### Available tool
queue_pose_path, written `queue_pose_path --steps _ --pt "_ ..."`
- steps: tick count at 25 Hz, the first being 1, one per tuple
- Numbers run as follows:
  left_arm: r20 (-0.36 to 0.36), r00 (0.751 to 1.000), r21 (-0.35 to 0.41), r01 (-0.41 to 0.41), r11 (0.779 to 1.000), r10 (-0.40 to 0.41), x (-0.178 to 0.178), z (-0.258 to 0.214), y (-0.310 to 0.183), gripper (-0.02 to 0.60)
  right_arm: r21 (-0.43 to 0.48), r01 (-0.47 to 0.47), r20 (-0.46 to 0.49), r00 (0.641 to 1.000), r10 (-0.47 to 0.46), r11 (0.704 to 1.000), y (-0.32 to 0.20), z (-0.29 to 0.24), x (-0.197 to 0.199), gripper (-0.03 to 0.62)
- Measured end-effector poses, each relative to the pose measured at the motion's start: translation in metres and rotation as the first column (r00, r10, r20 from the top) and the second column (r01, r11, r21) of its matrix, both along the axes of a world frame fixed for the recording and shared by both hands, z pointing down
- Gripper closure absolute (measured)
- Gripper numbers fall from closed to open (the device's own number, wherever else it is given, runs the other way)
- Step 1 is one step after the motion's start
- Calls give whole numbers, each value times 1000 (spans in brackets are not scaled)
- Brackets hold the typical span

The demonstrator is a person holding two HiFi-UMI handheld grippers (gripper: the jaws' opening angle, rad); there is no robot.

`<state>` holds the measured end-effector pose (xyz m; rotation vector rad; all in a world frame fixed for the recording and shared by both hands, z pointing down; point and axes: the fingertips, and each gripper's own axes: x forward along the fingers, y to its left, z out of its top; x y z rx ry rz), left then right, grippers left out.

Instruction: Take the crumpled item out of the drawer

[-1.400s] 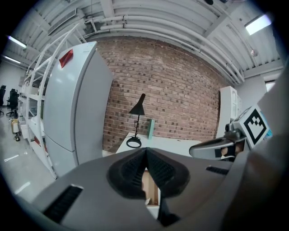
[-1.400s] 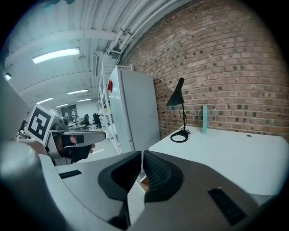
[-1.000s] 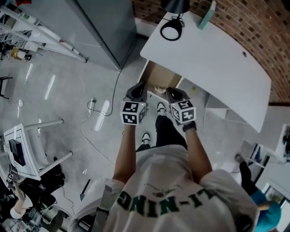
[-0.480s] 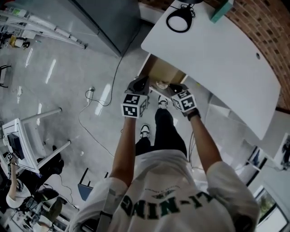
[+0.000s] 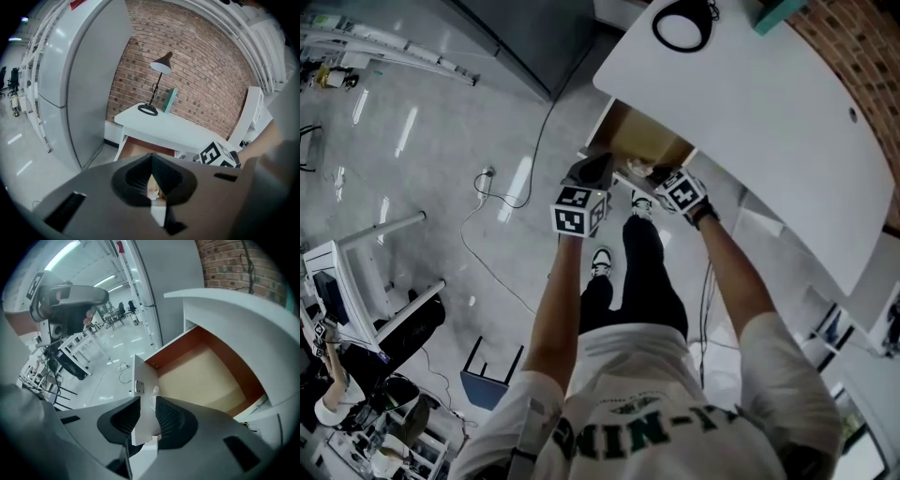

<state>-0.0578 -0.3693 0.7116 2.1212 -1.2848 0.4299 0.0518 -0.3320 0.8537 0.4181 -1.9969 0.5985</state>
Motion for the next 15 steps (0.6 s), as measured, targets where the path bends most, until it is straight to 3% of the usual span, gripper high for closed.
queue_pose_path --steps 6,15 --pt "-13 999 -28 29 999 -30 -1 17 -1 588 -84 48 -20 999 -50 995 8 35 -2 447" --pt "6 1000 -43 30 999 -30 -13 42 -8 588 -142 38 -69 996 -49 989 11 81 -12 441"
